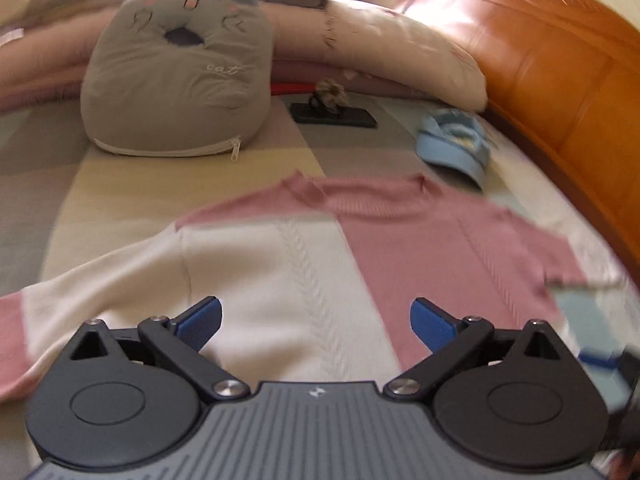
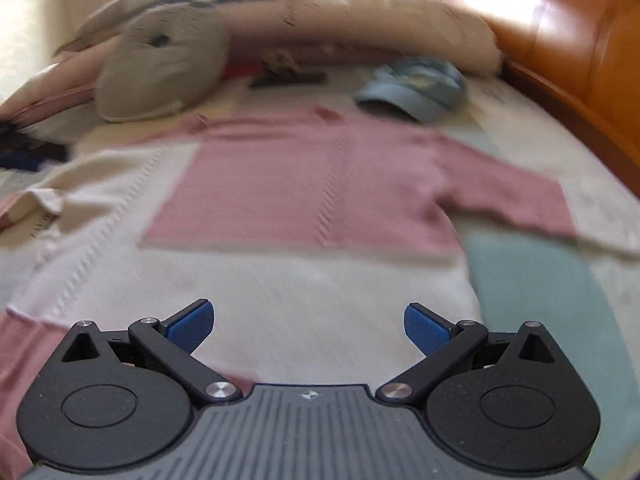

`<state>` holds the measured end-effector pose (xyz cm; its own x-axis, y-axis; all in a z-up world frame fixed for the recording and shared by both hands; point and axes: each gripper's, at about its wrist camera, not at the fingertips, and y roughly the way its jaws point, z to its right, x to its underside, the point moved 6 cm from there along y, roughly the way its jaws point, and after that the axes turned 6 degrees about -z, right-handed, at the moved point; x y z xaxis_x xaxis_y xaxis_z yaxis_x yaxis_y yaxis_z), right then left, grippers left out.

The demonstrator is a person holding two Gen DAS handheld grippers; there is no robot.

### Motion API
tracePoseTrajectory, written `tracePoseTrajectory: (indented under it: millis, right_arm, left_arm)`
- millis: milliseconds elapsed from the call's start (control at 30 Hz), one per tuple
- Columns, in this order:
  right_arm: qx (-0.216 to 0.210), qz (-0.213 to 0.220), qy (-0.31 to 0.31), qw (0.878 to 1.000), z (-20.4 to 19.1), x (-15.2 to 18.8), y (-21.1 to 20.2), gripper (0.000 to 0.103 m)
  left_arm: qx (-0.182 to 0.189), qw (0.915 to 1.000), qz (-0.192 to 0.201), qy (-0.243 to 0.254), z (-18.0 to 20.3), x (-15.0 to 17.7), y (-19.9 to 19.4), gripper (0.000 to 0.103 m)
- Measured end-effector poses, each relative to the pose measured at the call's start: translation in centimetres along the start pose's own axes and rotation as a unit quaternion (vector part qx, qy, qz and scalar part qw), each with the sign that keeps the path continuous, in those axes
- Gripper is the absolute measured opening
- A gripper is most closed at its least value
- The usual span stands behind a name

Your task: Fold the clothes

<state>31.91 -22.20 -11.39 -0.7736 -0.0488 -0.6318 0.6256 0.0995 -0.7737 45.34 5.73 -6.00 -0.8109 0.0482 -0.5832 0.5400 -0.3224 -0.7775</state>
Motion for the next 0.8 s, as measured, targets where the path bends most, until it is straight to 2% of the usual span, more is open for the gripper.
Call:
tracePoseTrajectory:
  millis: [167,267,367,433,633,733,800]
  right_arm:
    - [-0.038,-0.02,-0.014,0.999,-2.8,-1.5,4.0,0.103]
    - [-0.074,-0.005,0.005,0.997,-3.5,-0.7,5.1,0.103]
    - [-0.102,0.028,0.036,0.994,-2.9,0.1,4.1,0.103]
    - [-0.121,0.033,0.042,0.991,-2.8,0.1,3.7,0.103]
    - [-0.127,0.036,0.037,0.991,-2.6,0.5,3.6,0.103]
    - [-0.139,0.036,0.059,0.988,-2.1,0.5,3.3,0.103]
    - [-0.14,0.037,0.067,0.987,-1.9,0.4,3.1,0.103]
  left_arm:
    - [0.03,0.995,-0.01,-0.095,-2.3,-4.1,4.8,0.1]
    - [0.044,0.9893,-0.034,-0.135,-3.0,-4.7,7.7,0.1]
    - [0.016,0.987,-0.057,-0.149,-4.1,-4.5,10.8,0.1]
    - [-0.014,0.9859,-0.062,-0.155,-5.1,-4.5,12.5,0.098]
    - [-0.037,0.9872,-0.012,-0.155,-6.2,-7.0,15.2,0.102]
    - [-0.05,0.9833,-0.021,-0.174,-6.2,-7.7,15.6,0.101]
    - [-0.047,0.9851,-0.026,-0.163,-5.8,-8.1,14.5,0.1]
